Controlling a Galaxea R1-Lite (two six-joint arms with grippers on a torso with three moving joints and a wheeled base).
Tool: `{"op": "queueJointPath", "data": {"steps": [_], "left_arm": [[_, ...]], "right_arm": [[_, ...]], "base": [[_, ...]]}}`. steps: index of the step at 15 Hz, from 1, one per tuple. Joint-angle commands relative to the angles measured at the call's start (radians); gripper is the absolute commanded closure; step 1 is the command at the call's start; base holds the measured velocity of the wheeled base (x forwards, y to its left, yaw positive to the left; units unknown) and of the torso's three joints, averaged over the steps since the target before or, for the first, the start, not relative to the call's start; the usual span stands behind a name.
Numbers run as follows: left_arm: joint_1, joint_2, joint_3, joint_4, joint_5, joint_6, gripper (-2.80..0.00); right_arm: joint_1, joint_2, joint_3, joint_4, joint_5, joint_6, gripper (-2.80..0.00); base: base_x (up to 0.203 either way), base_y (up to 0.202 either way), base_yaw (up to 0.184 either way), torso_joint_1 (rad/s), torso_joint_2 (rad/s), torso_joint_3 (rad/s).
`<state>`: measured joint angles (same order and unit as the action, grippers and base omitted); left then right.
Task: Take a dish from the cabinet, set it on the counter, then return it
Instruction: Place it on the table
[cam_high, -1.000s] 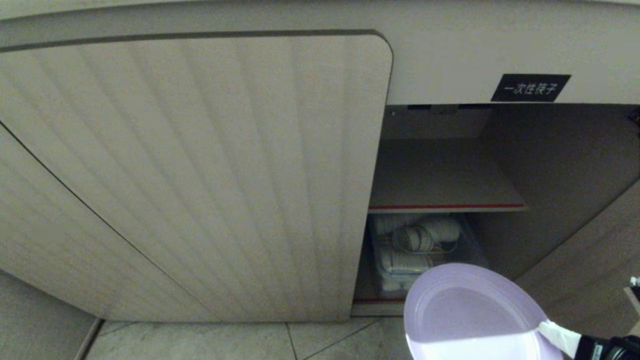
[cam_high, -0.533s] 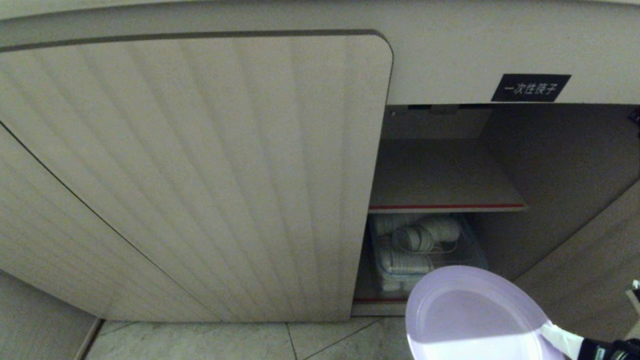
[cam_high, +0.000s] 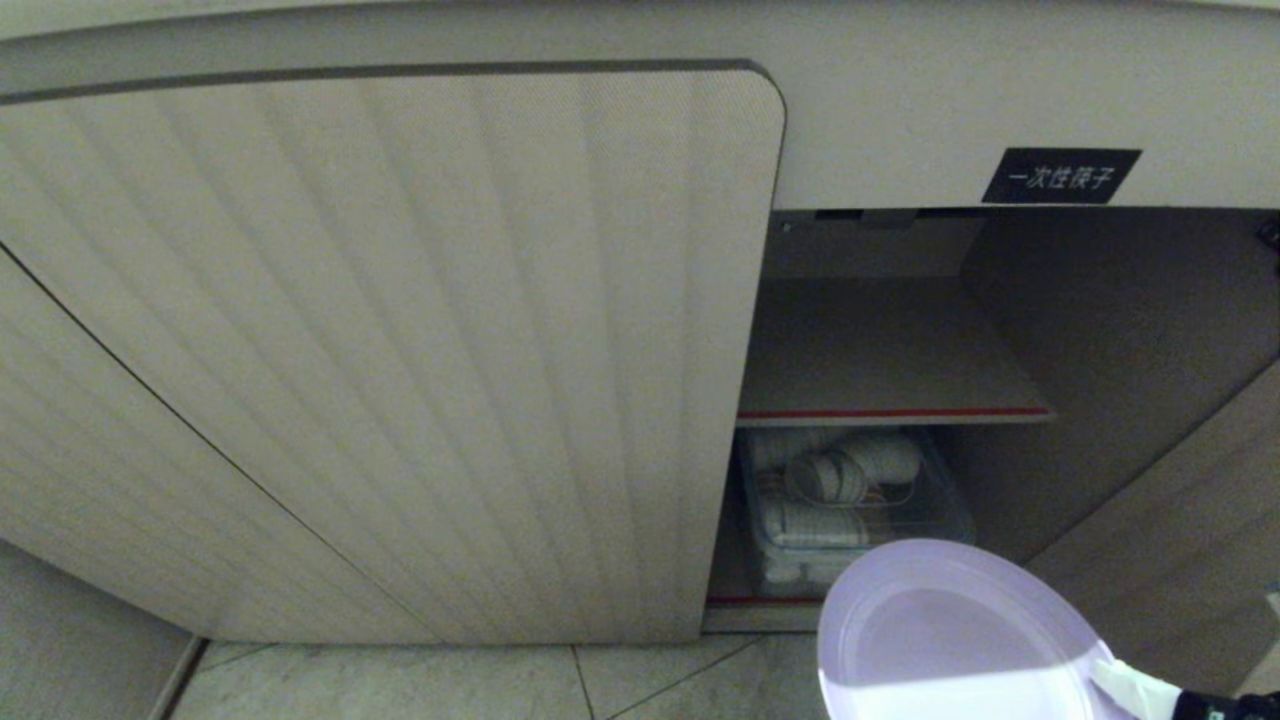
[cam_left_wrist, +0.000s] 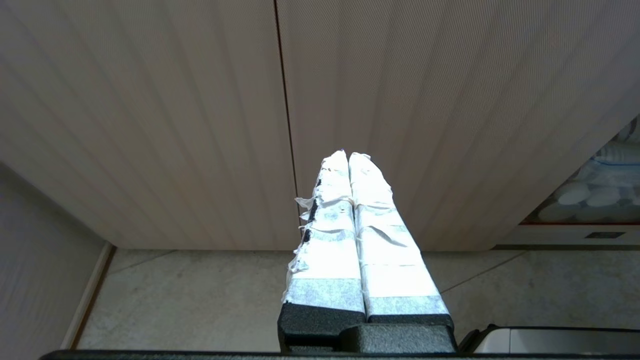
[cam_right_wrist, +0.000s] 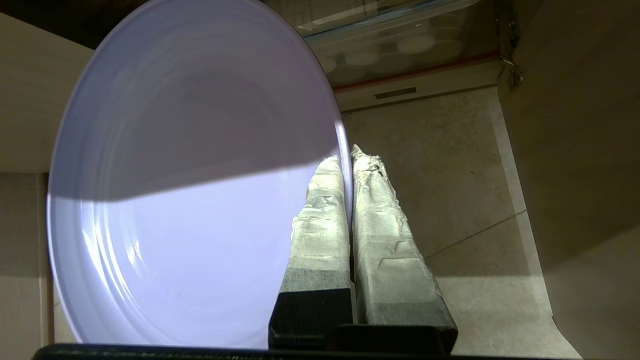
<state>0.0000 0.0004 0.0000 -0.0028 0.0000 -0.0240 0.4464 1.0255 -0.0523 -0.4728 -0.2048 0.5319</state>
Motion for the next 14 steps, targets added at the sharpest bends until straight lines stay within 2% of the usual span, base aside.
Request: {"op": "queueJointPath", "data": {"steps": [1, 5, 8, 14], "left_arm": [[0.000, 0.000, 0.000, 0.000, 0.000, -0.001, 0.00], [0.000, 0.000, 0.000, 0.000, 0.000, -0.001, 0.00], [0.000, 0.000, 0.000, -0.001, 0.000, -0.001, 0.00], [0.000, 0.000, 0.000, 0.000, 0.000, -0.001, 0.00]], "right_arm": [[0.000, -0.004, -0.003, -0.003, -0.001, 0.002, 0.00], [0.003, 0.000, -0.004, -0.003, -0.001, 0.002, 0.00], [0.005, 0.001, -0.004, -0.002, -0.001, 0.002, 0.00], [0.023, 0.007, -0.007, -0.001, -0.001, 0.002, 0.00]], "base": [[0.000, 0.000, 0.000, 0.000, 0.00, 0.000], [0.000, 0.000, 0.000, 0.006, -0.03, -0.013], [0.000, 0.000, 0.000, 0.061, -0.24, -0.238], [0.000, 0.000, 0.000, 0.174, -0.49, -0.293]]}}
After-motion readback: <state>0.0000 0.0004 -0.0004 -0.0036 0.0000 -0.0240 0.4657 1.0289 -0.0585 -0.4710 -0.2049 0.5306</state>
